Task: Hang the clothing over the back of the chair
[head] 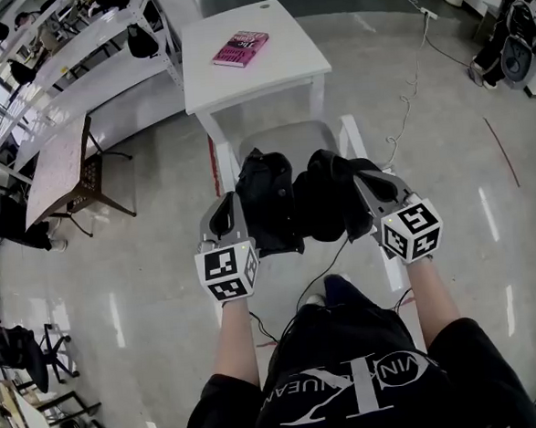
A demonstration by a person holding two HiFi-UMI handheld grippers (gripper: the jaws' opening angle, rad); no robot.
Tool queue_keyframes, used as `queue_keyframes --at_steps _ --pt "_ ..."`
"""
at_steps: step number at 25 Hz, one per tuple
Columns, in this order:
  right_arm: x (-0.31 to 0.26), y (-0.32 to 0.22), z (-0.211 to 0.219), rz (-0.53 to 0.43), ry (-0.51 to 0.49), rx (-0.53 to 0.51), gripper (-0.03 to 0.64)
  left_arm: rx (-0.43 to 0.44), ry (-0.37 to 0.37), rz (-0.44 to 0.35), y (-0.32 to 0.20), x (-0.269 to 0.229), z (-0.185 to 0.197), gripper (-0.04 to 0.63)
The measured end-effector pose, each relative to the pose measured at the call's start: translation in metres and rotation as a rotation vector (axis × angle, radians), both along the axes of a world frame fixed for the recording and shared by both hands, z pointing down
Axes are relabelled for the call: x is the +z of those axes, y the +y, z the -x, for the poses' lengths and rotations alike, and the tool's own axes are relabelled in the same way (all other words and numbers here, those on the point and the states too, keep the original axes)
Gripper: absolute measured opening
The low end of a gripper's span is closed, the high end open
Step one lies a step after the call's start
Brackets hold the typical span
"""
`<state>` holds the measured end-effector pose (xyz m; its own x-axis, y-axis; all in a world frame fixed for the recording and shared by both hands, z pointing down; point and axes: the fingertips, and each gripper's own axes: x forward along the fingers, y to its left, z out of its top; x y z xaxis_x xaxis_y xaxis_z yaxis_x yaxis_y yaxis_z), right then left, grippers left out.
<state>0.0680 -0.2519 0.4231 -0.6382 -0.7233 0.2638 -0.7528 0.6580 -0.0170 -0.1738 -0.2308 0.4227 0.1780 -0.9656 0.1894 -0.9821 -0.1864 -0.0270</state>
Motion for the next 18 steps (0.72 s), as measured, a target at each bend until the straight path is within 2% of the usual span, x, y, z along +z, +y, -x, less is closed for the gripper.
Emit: queue_keyframes --at_steps 8,11,18 --pt "-0.008 0.012 -0.004 -0.046 -0.013 -0.006 0.017 -0.028 0.019 -0.047 0.020 -0.008 -0.006 0.011" --pt "-0.010 0.019 -0.005 -0.067 -0.019 -0.021 0.018 -0.050 0.005 -0.065 0.032 -0.008 -0.009 0.011" --pt "-0.015 0.036 -0.014 -0.086 -0.042 -0.049 0.018 -0.094 0.021 -0.078 0.056 -0.009 -0.023 0.011"
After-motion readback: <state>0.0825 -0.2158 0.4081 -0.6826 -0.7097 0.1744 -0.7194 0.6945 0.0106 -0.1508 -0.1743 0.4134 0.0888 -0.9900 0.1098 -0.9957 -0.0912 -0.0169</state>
